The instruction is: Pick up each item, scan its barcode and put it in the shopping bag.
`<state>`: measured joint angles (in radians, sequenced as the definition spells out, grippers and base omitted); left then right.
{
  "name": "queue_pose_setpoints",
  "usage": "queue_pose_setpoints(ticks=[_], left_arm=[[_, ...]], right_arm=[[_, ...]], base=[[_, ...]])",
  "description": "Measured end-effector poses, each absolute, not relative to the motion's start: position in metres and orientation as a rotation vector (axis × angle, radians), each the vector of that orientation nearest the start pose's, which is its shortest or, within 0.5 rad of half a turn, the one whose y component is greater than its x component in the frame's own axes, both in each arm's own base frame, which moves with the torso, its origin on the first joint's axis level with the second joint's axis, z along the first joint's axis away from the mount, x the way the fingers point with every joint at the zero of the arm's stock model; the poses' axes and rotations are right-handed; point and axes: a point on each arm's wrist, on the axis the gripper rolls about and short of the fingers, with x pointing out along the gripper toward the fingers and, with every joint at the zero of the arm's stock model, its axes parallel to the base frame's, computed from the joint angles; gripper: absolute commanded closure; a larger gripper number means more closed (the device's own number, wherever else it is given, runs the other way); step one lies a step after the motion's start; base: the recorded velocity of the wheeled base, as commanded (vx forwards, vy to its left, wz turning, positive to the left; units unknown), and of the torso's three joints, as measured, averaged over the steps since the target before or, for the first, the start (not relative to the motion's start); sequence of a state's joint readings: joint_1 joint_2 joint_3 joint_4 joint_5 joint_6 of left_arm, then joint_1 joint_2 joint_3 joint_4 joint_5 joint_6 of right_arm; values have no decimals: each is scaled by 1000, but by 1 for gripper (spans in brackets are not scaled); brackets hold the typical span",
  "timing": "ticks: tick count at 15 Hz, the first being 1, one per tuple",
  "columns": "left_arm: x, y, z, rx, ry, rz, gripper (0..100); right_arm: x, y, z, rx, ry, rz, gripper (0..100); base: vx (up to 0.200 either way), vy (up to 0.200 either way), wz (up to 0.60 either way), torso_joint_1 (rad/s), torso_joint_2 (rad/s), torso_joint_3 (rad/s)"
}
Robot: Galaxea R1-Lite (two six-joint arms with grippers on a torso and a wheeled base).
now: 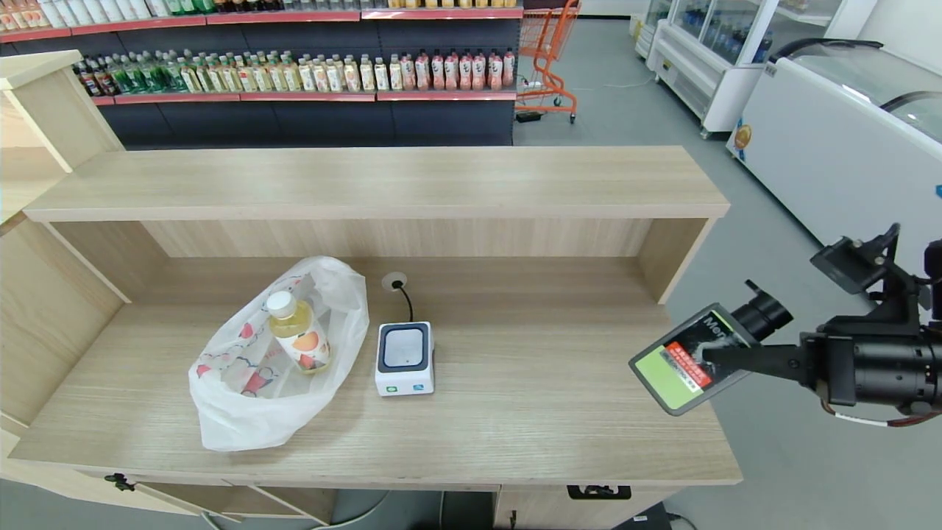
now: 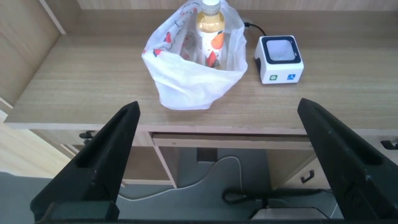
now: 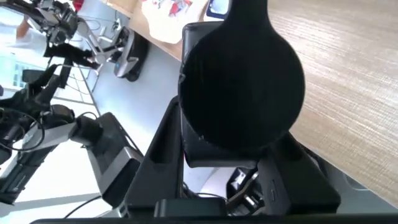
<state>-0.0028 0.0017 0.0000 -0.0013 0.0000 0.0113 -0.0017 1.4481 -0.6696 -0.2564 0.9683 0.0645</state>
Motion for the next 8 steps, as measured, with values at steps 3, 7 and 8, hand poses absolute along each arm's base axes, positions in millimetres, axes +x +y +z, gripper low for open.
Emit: queue_pose_setpoints(ticks=[3, 7, 8], left_arm=[[-23, 0, 76, 13, 0, -3, 0], [-23, 0, 76, 11, 0, -3, 0], [-23, 0, 76, 11, 0, -3, 0]], right_arm=[[230, 18, 173, 339, 550, 924, 100], [232, 18, 171, 346, 560, 923, 100], [232, 18, 171, 348, 561, 923, 100]], base=[[0, 0, 0, 0, 0, 0], [0, 50, 0, 2, 1, 1], [0, 200, 0, 2, 2, 2]])
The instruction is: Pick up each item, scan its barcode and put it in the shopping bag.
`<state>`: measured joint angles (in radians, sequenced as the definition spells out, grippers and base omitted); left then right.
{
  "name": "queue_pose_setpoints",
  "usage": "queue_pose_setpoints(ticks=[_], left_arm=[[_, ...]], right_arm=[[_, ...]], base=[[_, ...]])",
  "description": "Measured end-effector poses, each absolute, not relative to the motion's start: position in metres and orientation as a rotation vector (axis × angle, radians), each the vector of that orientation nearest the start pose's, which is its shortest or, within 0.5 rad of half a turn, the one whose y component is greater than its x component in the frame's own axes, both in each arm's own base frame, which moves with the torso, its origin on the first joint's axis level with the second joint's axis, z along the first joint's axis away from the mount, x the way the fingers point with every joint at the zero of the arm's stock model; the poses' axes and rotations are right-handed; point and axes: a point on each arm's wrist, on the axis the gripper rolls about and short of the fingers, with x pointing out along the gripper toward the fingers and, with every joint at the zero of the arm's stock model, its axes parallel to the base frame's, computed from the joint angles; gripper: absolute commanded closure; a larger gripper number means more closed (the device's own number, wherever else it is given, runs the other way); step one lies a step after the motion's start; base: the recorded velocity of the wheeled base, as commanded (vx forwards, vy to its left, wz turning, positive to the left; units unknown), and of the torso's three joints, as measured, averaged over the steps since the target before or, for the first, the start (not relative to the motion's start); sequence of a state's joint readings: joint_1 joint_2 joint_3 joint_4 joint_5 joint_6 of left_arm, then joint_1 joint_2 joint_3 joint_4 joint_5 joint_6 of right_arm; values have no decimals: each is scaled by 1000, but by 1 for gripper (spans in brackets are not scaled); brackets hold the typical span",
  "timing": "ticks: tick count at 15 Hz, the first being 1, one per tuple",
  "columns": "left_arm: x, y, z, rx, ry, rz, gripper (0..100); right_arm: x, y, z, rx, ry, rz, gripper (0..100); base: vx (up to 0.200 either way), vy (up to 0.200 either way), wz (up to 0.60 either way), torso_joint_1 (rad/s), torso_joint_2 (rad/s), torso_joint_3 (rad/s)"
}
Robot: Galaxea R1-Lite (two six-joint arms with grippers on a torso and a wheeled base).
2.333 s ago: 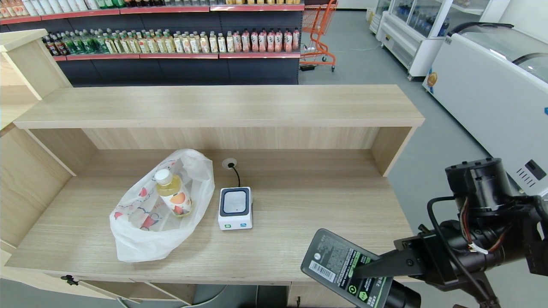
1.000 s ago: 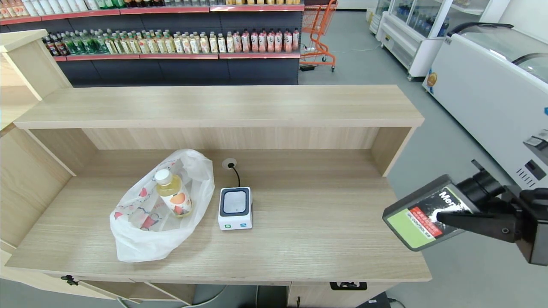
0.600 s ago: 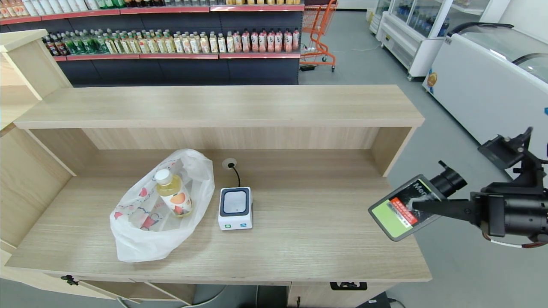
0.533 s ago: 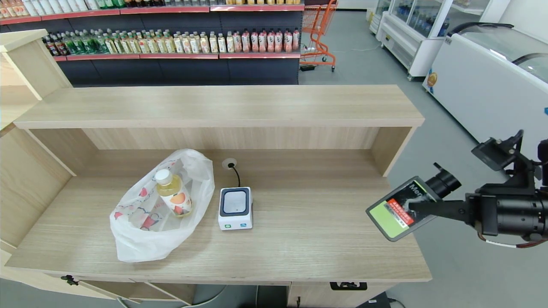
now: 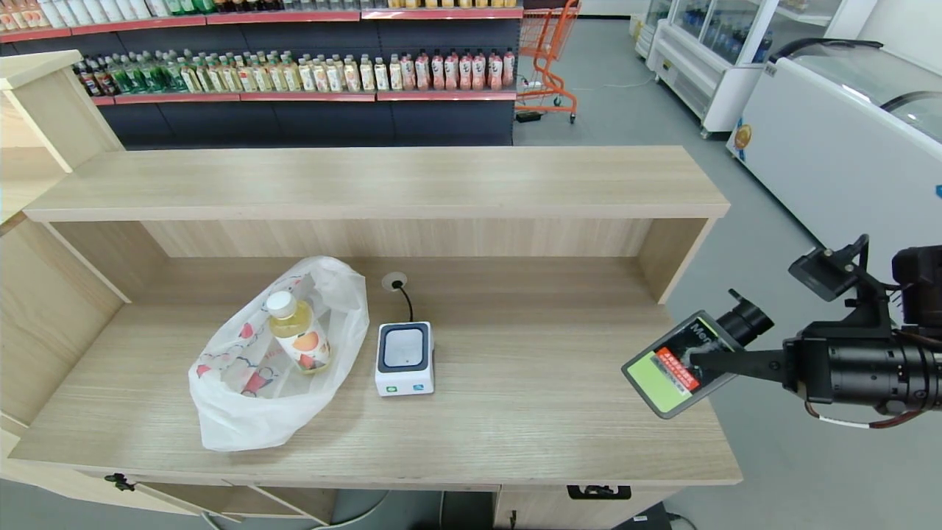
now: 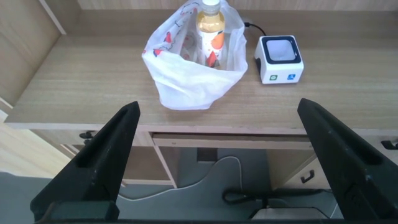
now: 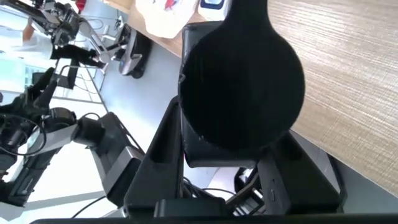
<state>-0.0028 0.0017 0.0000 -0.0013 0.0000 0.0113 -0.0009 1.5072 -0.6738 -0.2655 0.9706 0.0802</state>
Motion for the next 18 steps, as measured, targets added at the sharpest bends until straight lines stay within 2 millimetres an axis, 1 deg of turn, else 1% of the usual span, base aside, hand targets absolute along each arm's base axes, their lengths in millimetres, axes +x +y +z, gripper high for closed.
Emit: queue_pose_setpoints(ticks=[5, 9, 10, 13, 15, 18], left_arm=[[-23, 0, 76, 12, 0, -3, 0], [-23, 0, 76, 16, 0, -1, 0], [-23, 0, 76, 18, 0, -2, 0], [-23, 0, 76, 18, 0, -2, 0], [-23, 0, 76, 17, 0, -3, 0], [-23, 0, 76, 13, 1, -1, 0]], right_arm=[[236, 21, 175, 339, 548, 937, 100], [246, 29, 180, 316, 535, 967, 100], [251, 31, 181, 306, 525, 969, 100], [276, 42, 179, 245, 473, 922, 100], [292, 52, 169, 223, 462, 907, 100], [313, 67, 150, 211, 500, 891, 100]], base=[[0, 200, 0, 4, 3, 3], [0, 200, 0, 5, 1, -1], [0, 200, 0, 2, 2, 2], [0, 200, 0, 1, 2, 4], [0, 0, 0, 0, 0, 0], [0, 0, 0, 0, 0, 0]])
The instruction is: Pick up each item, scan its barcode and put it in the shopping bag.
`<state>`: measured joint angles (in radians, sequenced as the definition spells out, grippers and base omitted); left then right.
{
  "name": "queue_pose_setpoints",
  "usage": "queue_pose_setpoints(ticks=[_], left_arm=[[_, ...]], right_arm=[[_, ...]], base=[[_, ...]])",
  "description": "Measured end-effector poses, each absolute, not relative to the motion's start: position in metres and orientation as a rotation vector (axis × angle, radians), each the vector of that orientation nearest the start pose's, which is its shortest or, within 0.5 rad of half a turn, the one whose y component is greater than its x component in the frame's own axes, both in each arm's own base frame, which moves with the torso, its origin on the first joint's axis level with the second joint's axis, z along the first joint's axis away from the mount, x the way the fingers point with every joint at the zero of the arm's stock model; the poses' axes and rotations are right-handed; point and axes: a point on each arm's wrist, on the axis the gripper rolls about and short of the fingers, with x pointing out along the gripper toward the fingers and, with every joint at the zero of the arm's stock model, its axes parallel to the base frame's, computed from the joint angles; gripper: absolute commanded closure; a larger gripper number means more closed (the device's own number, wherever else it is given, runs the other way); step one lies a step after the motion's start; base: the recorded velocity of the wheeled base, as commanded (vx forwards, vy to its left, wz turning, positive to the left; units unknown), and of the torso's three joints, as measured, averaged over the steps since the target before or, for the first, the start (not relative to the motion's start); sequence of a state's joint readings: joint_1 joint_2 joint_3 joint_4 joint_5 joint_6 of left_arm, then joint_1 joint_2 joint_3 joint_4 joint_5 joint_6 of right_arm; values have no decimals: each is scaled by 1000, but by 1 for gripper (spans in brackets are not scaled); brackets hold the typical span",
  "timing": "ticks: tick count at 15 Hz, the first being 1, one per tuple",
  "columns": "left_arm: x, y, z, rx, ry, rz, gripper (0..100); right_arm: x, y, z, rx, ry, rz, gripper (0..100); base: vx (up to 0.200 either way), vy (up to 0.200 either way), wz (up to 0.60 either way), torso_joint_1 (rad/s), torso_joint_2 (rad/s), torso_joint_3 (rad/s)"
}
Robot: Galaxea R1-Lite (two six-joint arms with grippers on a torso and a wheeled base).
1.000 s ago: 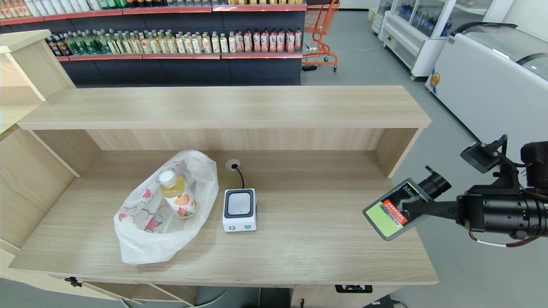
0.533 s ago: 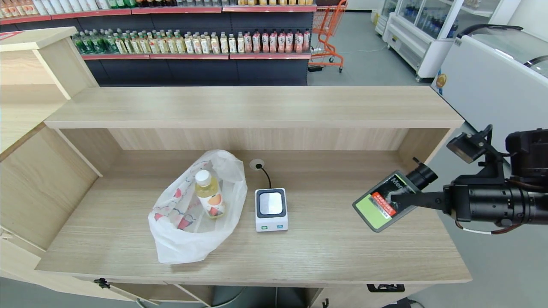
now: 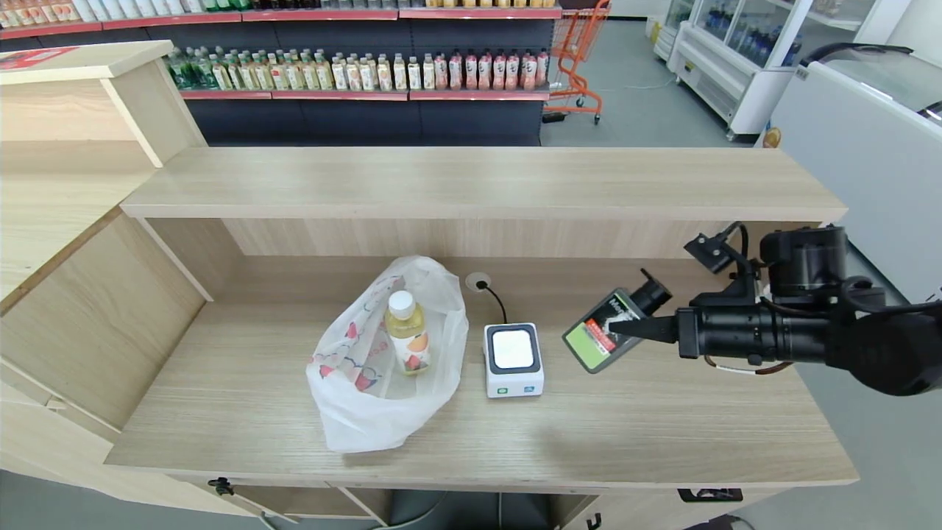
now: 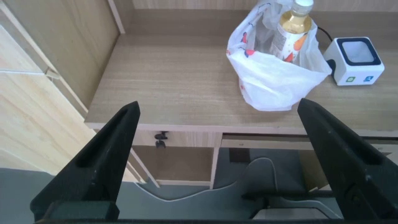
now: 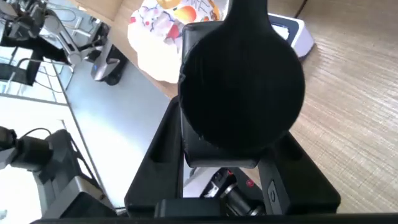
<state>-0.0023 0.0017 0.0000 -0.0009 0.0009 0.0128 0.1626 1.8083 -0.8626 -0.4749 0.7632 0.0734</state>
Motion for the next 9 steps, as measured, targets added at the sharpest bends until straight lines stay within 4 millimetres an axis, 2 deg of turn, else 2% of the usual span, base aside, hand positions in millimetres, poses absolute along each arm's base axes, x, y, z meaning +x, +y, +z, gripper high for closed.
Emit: queue_pose_setpoints(ticks=[5, 9], left_arm=[[-23, 0, 76, 12, 0, -2, 0], [-23, 0, 76, 12, 0, -3, 0]], right_arm=[[344, 85, 122, 190, 501, 882, 100], [357, 99, 106, 190, 521, 907, 100]], base=[[0, 0, 0, 0, 0, 0], [0, 0, 0, 0, 0, 0]])
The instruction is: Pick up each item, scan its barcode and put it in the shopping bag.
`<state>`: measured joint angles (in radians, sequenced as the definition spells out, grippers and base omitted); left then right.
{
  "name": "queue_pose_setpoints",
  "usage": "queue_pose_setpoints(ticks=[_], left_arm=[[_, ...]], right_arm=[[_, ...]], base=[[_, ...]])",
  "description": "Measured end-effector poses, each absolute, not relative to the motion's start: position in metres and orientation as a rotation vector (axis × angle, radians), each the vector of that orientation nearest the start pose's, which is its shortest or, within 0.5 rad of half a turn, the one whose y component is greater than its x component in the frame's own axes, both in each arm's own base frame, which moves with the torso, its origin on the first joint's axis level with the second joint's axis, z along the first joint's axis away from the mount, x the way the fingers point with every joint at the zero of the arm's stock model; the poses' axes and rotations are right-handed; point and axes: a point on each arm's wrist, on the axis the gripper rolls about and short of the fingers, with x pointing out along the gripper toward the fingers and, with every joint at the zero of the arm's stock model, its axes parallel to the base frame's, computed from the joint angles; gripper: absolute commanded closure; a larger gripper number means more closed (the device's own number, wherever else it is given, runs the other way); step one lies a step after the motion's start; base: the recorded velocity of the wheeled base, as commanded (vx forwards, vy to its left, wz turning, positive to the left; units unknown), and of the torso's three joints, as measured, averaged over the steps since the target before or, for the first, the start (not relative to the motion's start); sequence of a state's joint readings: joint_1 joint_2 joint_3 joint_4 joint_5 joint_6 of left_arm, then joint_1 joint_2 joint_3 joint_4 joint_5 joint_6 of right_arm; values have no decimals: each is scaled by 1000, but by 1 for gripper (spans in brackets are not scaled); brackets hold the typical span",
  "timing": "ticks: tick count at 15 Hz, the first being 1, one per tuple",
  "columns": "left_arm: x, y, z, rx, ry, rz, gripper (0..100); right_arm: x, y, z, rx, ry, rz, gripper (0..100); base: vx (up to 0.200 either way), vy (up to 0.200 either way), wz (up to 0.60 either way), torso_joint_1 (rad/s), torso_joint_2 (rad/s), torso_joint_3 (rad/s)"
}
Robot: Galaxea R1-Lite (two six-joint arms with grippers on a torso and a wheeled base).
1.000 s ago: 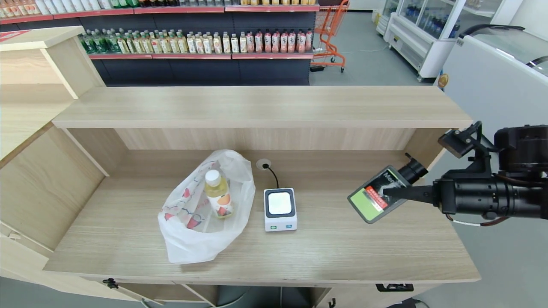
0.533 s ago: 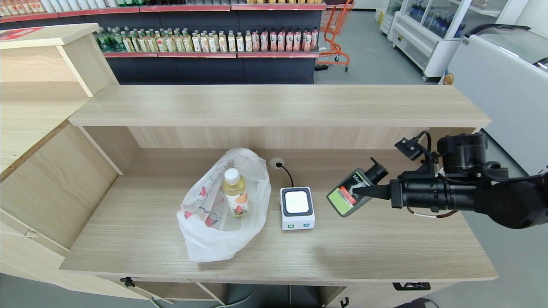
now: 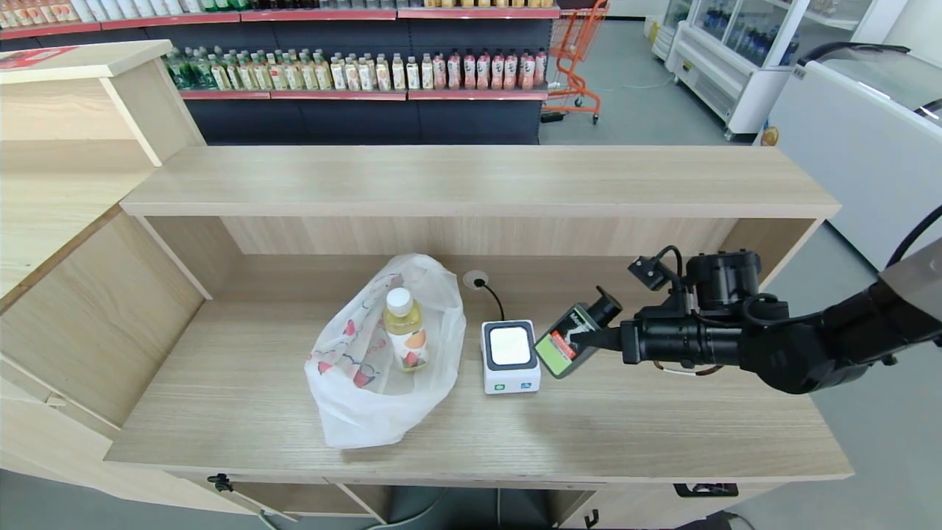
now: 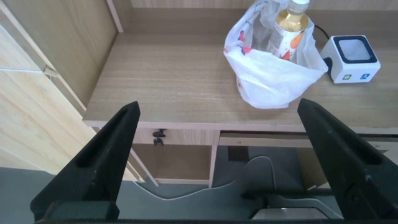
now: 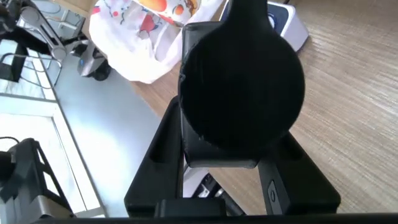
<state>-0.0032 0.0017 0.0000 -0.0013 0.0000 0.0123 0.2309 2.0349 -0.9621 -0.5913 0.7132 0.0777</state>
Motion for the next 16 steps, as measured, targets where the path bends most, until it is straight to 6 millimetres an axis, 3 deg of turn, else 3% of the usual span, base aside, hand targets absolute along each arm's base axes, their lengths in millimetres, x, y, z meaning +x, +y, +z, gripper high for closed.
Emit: queue_pose_setpoints(ticks=[3, 11, 16], left_arm=[[-23, 0, 76, 12, 0, -3, 0], [-23, 0, 76, 12, 0, -3, 0], [-23, 0, 76, 12, 0, -3, 0]], right_arm=[[365, 114, 102, 179, 517, 938, 100], [401, 129, 86, 156, 491, 898, 100], [411, 146, 74, 150, 494, 925, 100]], base=[[0, 0, 0, 0, 0, 0], [0, 0, 0, 0, 0, 0], [0, 0, 0, 0, 0, 0]])
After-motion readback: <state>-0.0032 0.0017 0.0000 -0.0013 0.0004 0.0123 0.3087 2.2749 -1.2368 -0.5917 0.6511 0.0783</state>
